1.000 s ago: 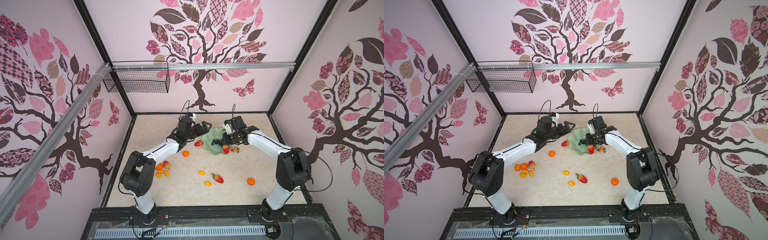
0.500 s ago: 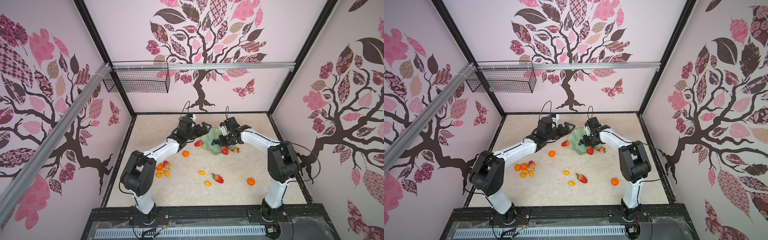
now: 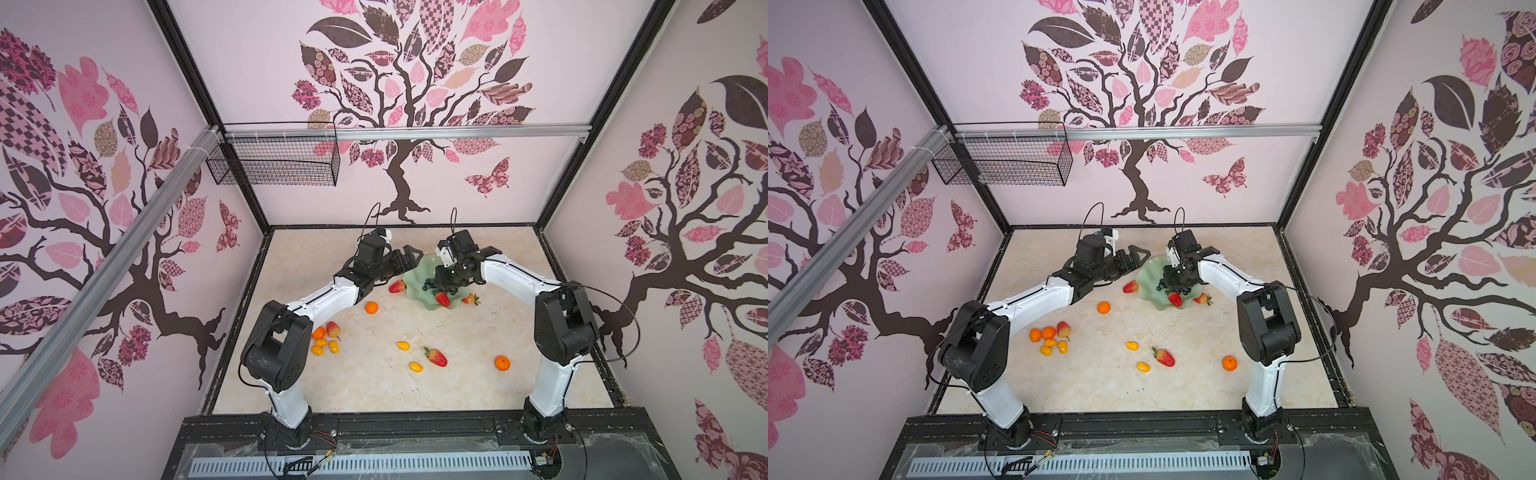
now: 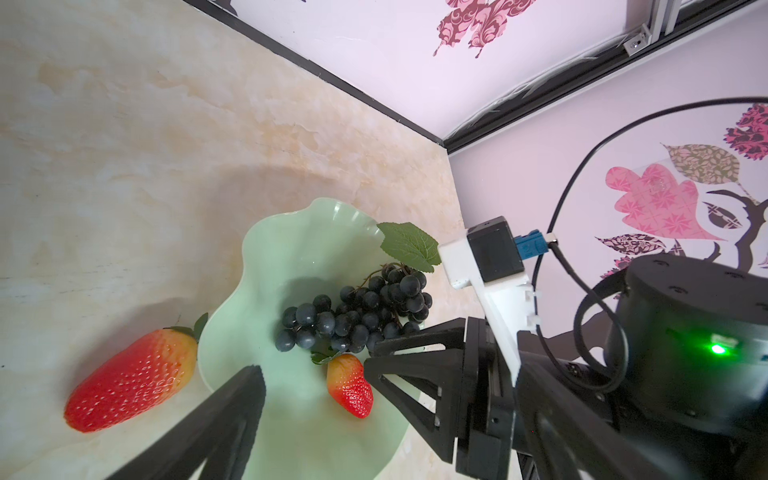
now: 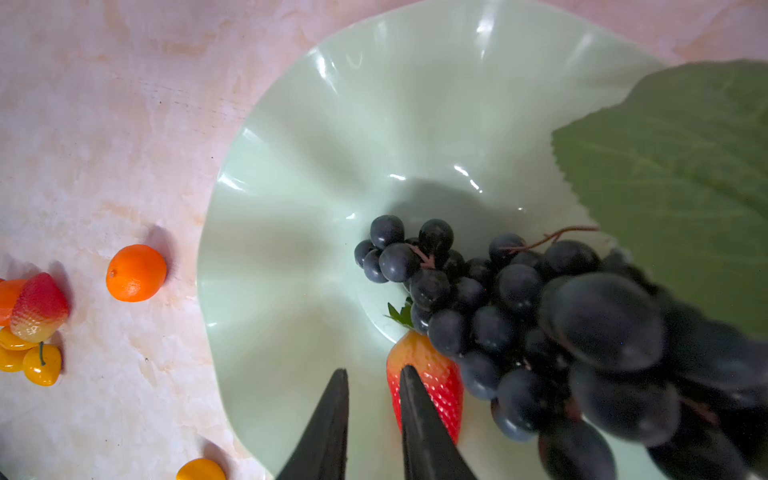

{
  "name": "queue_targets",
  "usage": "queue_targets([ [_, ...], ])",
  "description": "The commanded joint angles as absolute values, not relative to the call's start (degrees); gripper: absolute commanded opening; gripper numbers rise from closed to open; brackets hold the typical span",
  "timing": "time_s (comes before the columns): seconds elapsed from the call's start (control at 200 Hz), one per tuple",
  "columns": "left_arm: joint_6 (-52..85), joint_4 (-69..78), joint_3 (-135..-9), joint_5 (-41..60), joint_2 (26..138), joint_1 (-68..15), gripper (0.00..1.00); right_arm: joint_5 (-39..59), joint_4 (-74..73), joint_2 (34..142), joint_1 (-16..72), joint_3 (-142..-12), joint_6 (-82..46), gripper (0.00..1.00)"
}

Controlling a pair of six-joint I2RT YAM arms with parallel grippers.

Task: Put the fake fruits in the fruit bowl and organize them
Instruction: 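Lower the strawberry into the bowl and open the right gripper, then withdraw the right gripper and move it to the red-and-yellow strawberry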

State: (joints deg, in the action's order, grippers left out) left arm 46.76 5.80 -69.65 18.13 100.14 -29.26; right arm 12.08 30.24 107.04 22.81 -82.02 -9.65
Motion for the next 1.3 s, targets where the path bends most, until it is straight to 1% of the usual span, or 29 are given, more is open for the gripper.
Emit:
queue_targets([
  [0.0, 42.9, 3.4, -72.7, 17.6, 99.8, -30.0, 0.98, 10.4, 28.2, 99.5, 23.0, -80.0, -12.1, 0.26],
  [0.2, 32.8, -2.9, -75.4, 13.0, 98.0, -35.3, 0.98, 6.6, 21.4, 86.5, 20.9, -68.4, -18.2, 0.28],
  [0.355, 28.1, -5.2, -76.6, 11.6, 97.8, -39.4, 0.98, 7.6, 13.2, 75.6, 13.7, -55.5, -26.0, 0.29],
  [0.385, 27.3, -5.4, -76.7, 11.7, 97.8, -40.1, 0.98, 7.7, 12.0, 73.8, 12.2, -53.3, -27.7, 0.32],
  [0.485, 23.8, -6.6, -77.7, 11.9, 97.9, -42.9, 0.98, 9.6, 10.0, 70.4, 7.4, -47.9, -33.0, 0.33],
  [0.64, 18.6, -8.8, -79.0, 11.6, 98.8, -47.1, 0.98, 10.6, 9.3, 71.5, 5.7, -44.6, -37.6, 0.34],
  [0.87, 12.6, -13.2, -81.4, 6.8, 100.8, -53.5, 0.98, 13.5, 5.0, 75.2, 2.6, -41.0, -45.3, 0.34],
  [1.025, 12.3, -14.4, -82.7, 7.5, 102.7, -54.8, 0.98, 13.8, 4.1, 77.7, 1.3, -39.9, -48.2, 0.34],
  [1.295, 12.7, -15.1, -83.4, 7.2, 103.4, -54.9, 0.98, 18.8, -0.2, 82.6, -1.3, -38.0, -51.6, 0.34],
])
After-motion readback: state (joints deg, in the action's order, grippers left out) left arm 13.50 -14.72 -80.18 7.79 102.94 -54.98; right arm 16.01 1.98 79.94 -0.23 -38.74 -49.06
